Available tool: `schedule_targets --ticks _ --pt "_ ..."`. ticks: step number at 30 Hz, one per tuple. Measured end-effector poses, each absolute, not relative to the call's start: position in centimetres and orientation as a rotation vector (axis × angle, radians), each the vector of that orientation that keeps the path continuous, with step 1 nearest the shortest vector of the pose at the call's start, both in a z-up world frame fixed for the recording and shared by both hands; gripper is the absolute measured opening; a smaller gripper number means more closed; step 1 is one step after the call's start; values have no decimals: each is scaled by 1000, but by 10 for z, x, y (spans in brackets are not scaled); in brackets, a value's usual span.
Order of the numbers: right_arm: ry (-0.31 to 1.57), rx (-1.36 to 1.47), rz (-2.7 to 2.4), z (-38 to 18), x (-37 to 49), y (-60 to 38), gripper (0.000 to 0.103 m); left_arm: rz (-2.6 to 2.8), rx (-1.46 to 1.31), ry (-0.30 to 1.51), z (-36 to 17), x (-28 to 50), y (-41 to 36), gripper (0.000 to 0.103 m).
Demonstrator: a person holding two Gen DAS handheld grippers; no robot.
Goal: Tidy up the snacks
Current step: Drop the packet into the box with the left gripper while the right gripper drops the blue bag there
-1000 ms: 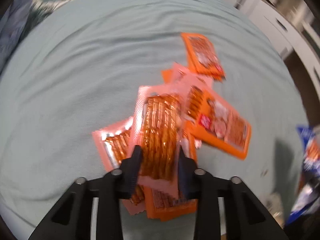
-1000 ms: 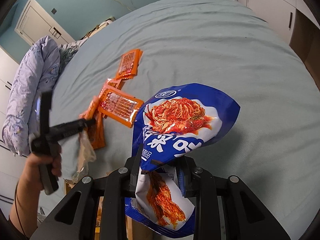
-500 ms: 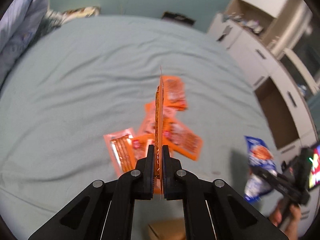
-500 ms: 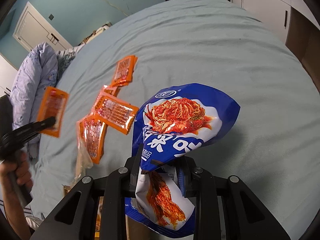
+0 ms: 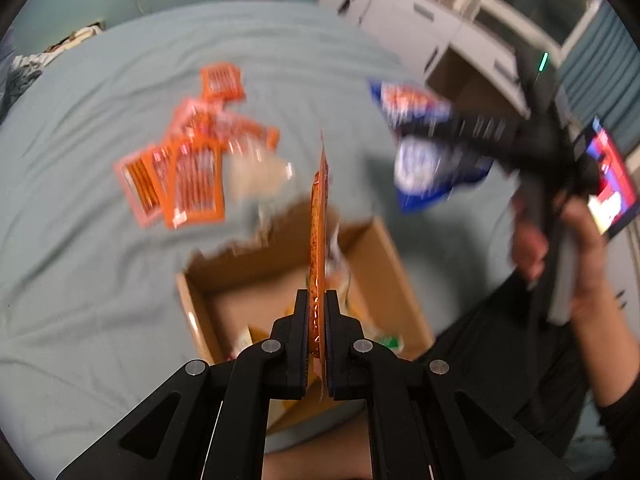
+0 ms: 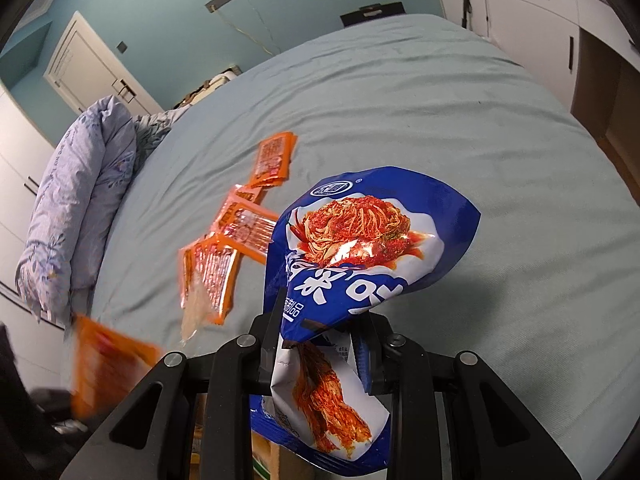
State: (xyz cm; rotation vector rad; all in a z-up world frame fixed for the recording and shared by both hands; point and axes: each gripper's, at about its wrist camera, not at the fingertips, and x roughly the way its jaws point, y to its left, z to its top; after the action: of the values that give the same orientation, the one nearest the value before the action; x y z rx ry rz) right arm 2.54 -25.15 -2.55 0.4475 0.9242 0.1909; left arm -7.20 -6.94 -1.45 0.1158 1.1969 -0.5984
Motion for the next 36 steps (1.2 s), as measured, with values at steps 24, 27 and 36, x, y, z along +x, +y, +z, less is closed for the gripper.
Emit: schedule_targets --ticks 24,27,36 --pt "849 200 613 -15 -42 -176 26 -166 -10 1006 9 -37 3 79" --pt "860 73 594 -21 -41 -151 28 -169 -4 1011 9 -37 1 79" --pt "748 92 434 -11 -41 -135 58 -146 -27 1014 11 -36 6 79"
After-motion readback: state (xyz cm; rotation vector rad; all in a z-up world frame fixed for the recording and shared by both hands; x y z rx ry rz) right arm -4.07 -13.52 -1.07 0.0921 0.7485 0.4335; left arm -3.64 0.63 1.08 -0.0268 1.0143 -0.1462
